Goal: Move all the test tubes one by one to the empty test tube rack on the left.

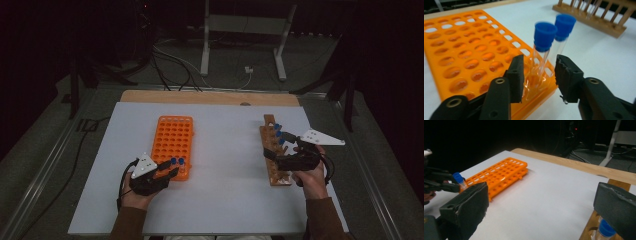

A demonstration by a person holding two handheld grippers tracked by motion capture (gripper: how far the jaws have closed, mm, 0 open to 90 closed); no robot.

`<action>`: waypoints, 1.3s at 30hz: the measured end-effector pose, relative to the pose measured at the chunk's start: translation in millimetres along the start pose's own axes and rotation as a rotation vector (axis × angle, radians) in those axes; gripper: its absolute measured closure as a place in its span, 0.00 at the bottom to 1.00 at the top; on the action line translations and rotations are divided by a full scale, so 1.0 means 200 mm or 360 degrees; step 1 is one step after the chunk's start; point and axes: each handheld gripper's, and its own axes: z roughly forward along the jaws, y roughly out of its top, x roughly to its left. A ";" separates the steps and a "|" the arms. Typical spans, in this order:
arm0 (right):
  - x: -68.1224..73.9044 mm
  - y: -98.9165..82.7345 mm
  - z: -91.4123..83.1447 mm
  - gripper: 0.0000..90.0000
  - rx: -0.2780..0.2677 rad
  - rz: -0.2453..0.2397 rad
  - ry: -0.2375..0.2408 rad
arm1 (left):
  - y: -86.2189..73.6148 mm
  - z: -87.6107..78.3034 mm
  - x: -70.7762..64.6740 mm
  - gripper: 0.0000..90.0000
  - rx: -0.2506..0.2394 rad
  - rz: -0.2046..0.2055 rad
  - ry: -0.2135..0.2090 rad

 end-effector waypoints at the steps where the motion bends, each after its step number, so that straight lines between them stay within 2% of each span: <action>1: 0.00 0.00 0.00 0.00 0.0002 -0.0002 -0.0006 | 0.00 -0.01 0.01 0.62 -0.0016 -0.0010 -0.0002; 4: -0.01 -0.01 0.00 0.00 0.0016 -0.0017 -0.0035 | 0.01 -0.03 0.02 0.59 -0.0068 -0.0038 -0.0008; 7: -0.02 -0.02 0.00 0.00 0.0017 -0.0021 -0.0066 | 0.02 -0.05 0.02 0.48 -0.0123 -0.0072 0.0000; 13: -0.07 -0.05 0.01 0.04 0.0042 -0.0007 -0.0174 | 0.03 -0.07 0.03 0.20 -0.0158 -0.0114 0.0147; 18: -0.13 -0.09 0.01 0.04 0.0075 0.0007 -0.0260 | 0.04 -0.07 0.04 0.04 -0.0167 -0.0131 0.0185; 24: -0.18 -0.14 0.05 0.07 0.0173 -0.0014 -0.0337 | 0.03 -0.07 0.04 0.02 -0.0176 -0.0135 0.0201; 26: -0.20 -0.16 0.06 0.13 0.0194 -0.0012 -0.0340 | 0.03 -0.07 0.04 0.02 -0.0177 -0.0137 0.0203; 30: -0.21 -0.18 0.08 0.31 0.0206 -0.0024 -0.0385 | 0.03 -0.07 0.05 0.01 -0.0171 -0.0140 0.0214; 33: -0.21 -0.19 0.08 0.40 0.0217 -0.0033 -0.0404 | 0.03 -0.06 0.05 0.01 -0.0174 -0.0146 0.0216; 39: -0.22 -0.21 0.10 0.63 0.0240 -0.0068 -0.0419 | 0.03 -0.05 0.05 0.01 -0.0161 -0.0139 0.0213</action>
